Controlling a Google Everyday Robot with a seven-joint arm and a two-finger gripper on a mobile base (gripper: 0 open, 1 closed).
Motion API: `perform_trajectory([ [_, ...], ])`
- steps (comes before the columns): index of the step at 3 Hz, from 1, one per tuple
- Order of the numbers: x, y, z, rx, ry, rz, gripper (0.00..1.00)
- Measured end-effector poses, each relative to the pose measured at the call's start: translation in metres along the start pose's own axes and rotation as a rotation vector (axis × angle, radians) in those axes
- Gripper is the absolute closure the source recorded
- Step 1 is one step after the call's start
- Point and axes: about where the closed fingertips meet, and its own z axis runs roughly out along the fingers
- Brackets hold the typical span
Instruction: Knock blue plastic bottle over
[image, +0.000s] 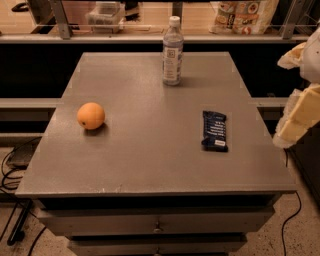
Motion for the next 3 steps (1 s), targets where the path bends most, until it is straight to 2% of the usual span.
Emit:
perform_trajectory([
  [1,-0.012,-0.026,0.003,0.028,-0.185,0.031,0.0],
  [2,-0.037,-0.061,0.003,0.06,-0.359,0.031,0.0],
  [3,-0.044,-0.066,0.002,0.063,-0.392,0.03,0.0],
])
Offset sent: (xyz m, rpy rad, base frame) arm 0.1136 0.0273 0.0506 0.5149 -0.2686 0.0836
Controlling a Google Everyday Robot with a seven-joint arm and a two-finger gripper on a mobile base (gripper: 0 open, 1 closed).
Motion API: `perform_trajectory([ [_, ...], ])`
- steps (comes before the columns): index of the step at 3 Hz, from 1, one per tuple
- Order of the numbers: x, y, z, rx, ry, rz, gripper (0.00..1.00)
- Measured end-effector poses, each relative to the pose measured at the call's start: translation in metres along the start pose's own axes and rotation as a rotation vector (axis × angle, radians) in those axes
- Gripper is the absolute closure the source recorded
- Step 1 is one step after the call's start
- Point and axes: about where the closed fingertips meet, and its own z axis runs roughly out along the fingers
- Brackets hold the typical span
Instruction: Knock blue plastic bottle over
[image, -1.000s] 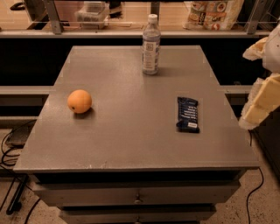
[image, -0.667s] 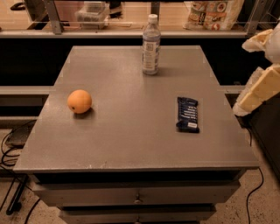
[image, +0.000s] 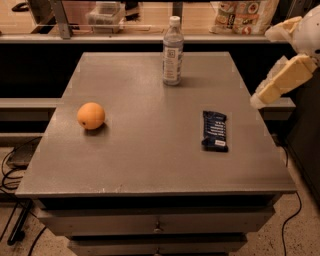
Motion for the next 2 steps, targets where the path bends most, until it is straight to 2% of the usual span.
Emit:
perform_trajectory([
  [1,0.0,0.0,0.0,0.0,0.001,0.0,0.0],
  [2,-0.003,-0.01,0.015,0.026,-0.056,0.056,0.0],
])
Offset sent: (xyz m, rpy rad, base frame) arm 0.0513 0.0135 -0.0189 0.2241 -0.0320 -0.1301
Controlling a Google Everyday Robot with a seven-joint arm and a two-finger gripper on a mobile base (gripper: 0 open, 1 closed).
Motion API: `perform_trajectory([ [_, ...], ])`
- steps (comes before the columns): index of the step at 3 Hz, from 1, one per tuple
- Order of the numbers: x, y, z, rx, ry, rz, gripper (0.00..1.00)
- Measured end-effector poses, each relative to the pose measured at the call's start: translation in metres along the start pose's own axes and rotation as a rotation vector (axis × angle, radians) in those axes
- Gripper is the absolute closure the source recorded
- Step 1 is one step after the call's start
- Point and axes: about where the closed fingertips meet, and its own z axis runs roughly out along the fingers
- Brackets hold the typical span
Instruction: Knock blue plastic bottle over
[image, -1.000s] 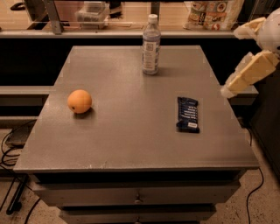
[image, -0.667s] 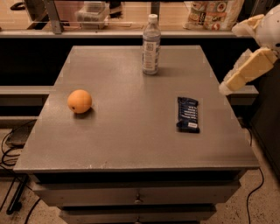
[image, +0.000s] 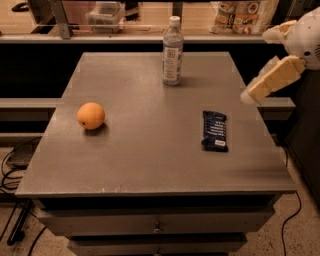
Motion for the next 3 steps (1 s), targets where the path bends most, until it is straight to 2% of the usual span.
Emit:
perform_trajectory([
  [1,-0.014,-0.024,0.035,0.038,-0.101,0.044,0.0],
  [3,-0.045,-0.079,0.115,0.091,-0.244,0.068,0.0],
])
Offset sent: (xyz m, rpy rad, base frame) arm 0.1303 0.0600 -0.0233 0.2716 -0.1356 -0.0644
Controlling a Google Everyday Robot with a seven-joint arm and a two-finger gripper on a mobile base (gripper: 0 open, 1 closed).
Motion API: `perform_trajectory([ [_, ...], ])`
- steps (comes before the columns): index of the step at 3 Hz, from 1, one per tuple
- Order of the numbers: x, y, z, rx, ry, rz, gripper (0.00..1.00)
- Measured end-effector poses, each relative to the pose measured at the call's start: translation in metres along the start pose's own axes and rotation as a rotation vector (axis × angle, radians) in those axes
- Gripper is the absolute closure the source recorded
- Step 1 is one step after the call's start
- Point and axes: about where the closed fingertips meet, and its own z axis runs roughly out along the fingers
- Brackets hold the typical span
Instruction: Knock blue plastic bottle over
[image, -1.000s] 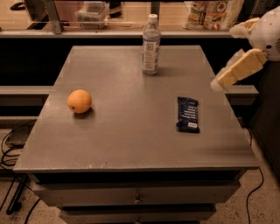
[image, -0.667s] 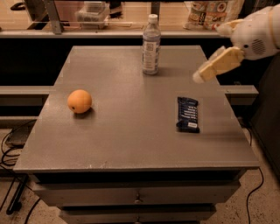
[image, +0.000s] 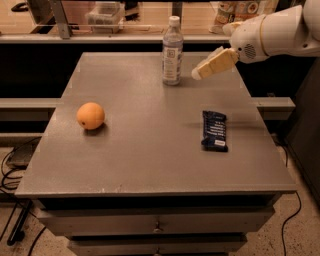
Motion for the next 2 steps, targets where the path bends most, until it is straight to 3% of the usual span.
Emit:
perform_trajectory([
  [1,0.0,0.0,0.0,0.0,0.0,0.0,0.0],
  [2,-0.01,-0.002,0.026,-0.004,-0.023,0.006,0.0],
])
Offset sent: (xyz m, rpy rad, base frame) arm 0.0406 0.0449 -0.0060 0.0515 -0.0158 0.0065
